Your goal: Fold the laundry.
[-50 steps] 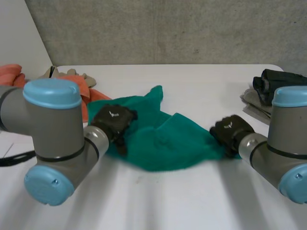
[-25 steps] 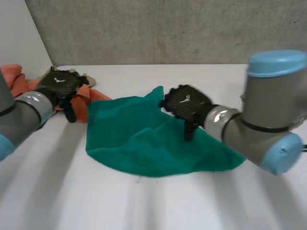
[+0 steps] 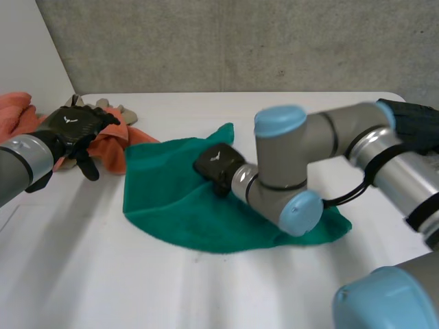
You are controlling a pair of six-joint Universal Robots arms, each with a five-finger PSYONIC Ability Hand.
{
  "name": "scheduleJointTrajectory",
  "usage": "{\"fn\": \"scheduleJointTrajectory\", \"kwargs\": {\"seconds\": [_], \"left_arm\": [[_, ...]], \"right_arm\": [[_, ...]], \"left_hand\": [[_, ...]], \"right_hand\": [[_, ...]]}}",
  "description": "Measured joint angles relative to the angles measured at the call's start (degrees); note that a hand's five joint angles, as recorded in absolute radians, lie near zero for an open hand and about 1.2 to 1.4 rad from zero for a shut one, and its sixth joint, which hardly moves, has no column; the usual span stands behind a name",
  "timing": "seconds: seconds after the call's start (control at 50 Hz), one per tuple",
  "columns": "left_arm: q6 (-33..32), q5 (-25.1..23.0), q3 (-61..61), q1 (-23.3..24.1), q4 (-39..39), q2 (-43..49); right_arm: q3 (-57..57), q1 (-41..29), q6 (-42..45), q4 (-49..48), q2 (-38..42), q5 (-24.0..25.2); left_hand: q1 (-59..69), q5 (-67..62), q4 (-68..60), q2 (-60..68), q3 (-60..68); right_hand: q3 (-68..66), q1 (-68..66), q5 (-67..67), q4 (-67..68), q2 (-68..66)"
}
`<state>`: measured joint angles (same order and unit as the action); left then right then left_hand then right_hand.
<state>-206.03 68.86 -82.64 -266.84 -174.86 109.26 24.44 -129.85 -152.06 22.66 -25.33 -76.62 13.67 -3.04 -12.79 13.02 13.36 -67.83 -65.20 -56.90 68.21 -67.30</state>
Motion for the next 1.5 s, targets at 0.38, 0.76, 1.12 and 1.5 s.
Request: {"fn": "scheduleJointTrajectory", "kwargs": {"seconds": [0.38,0.76,1.12,1.5], "left_arm": [[-4.7,-3.4,13.1,6.0,2.1,18.3],[-3.5,13.1,32.1,18.3,3.3,31.4],[-2.8,16.7,30.3,18.4,6.5,27.5],[2.1,24.0,68.6,17.6,-14.2,27.3]], "right_arm": [[36.3,6.3,-1.7,-1.1,-45.8,2.4],[52.1,13.2,-12.9,-2.7,-63.8,11.6],[48.3,16.5,-11.4,-4.6,-58.4,6.2],[22.2,17.3,-1.3,-45.0,-32.8,-15.5]], "left_hand": [[-1.7,0.0,1.2,-1.3,-1.4],[0.1,-0.2,-1.1,0.8,0.4],[53.3,-53.4,-55.5,55.3,54.4],[53.3,-53.4,-55.6,55.5,54.6]], "right_hand": [[-0.2,0.0,0.0,0.1,0.0],[-0.2,0.0,0.0,0.1,0.0],[-0.2,0.0,0.0,0.1,0.0],[-0.3,0.0,0.0,0.2,-0.2]]}}
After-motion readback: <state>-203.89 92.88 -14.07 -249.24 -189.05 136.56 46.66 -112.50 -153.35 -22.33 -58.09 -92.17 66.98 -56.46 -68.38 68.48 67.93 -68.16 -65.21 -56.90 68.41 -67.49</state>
